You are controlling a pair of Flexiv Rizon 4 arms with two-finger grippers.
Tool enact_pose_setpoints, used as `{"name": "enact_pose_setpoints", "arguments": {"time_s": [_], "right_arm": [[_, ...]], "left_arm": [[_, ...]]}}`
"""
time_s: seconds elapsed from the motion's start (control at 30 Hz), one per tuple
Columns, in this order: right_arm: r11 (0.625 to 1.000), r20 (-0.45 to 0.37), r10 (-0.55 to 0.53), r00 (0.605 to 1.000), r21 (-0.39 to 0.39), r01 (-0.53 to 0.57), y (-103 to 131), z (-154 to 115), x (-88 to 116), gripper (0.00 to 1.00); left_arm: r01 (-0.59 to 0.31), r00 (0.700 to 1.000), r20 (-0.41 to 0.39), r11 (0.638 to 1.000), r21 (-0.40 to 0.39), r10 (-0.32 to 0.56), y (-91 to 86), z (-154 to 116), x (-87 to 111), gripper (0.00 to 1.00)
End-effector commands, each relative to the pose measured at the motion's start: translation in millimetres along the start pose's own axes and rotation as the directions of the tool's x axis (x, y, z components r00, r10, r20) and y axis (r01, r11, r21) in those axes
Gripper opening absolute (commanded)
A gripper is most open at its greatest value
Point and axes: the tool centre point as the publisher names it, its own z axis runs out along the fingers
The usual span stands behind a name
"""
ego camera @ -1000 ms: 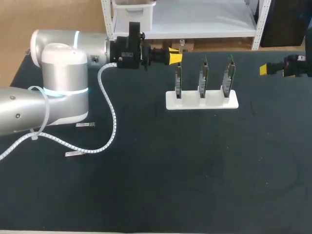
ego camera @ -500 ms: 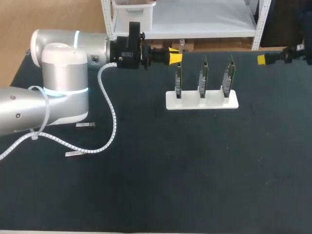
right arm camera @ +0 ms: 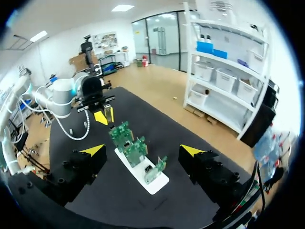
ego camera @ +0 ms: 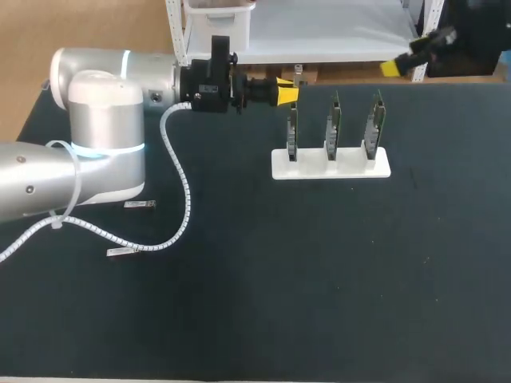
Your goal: Pick up the optical module with the left hand, and insert it into the network port with the right hand.
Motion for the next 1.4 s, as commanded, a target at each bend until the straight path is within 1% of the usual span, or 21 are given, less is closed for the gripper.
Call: {"name": "enact_pose_setpoints", "arguments": {"time_s": [0.03,0.27,0.3,0.37,0.5,0.6,0.7,0.83,0.9,0.97,1.0,1.03,1.13,1.2,1.23,1.33,1.4], "right_arm": [[0.695,0.051,-0.298,0.953,-0.673,0.253,1,25,-14,1.0],[0.63,0.09,-0.325,0.941,-0.721,0.287,20,47,-28,1.0],[0.624,0.091,-0.332,0.939,-0.725,0.29,22,49,-28,1.0],[0.597,0.096,-0.339,0.936,-0.747,0.293,27,54,-29,1.0],[0.559,0.098,-0.356,0.929,-0.775,0.296,35,59,-31,1.0],[0.54,0.105,-0.352,0.93,-0.789,0.294,41,64,-33,1.0],[0.541,0.113,-0.343,0.932,-0.788,0.295,46,69,-36,1.0],[0.553,0.115,-0.33,0.937,-0.781,0.29,52,76,-38,1.0],[0.569,0.115,-0.321,0.94,-0.77,0.288,55,79,-38,1.0],[0.598,0.115,-0.316,0.942,-0.746,0.292,58,82,-38,1.0],[0.622,0.115,-0.314,0.942,-0.725,0.296,59,83,-38,1.0],[0.654,0.112,-0.309,0.945,-0.696,0.296,59,84,-39,1.0],[0.721,0.112,-0.301,0.947,-0.623,0.303,60,88,-39,1.0],[0.742,0.112,-0.29,0.95,-0.601,0.297,61,90,-39,1.0],[0.76,0.112,-0.285,0.952,-0.579,0.296,61,91,-39,1.0],[0.78,0.109,-0.276,0.955,-0.555,0.289,61,93,-38,1.0],[0.785,0.107,-0.276,0.955,-0.549,0.288,62,95,-38,1.0]], "left_arm": [[0.0,1.0,0.0,1.0,0.002,0.0,1.5,1,0.2,0.0],[0.0,1.0,0.0,1.0,0.002,0.0,1.5,1,0.2,0.0],[0.0,1.0,0.0,1.0,0.002,0.0,1.5,1,0.2,0.0],[0.0,1.0,0.0,1.0,0.002,0.0,1.5,1,0.2,0.0],[0.0,1.0,0.0,1.0,0.002,0.0,1.5,1,0.2,0.0],[0.0,1.0,0.0,1.0,0.002,0.0,1.5,1,0.2,0.0],[0.0,1.0,0.0,1.0,0.002,0.0,1.5,1,0.2,0.0],[0.0,1.0,0.0,1.0,0.002,0.0,1.5,1,0.2,0.0],[0.0,1.0,0.0,1.0,0.002,0.0,1.5,1,0.2,0.0],[0.0,1.0,0.0,1.0,0.002,0.0,1.5,1,0.2,0.0],[0.0,1.0,0.0,1.0,0.002,0.0,1.5,1,0.2,0.0],[0.0,1.0,0.0,1.0,0.002,0.0,1.5,1,0.2,0.0],[0.0,1.0,0.0,1.0,0.002,0.0,1.5,1,0.2,0.0],[0.0,1.0,0.0,1.0,0.002,0.0,1.5,1,0.2,0.0],[0.0,1.0,0.0,1.0,0.002,0.0,1.5,1,0.2,0.0],[0.0,1.0,0.0,1.0,0.002,0.0,1.5,1,0.2,0.0],[0.0,1.0,0.0,1.0,0.002,0.0,1.5,1,0.2,0.0]]}}
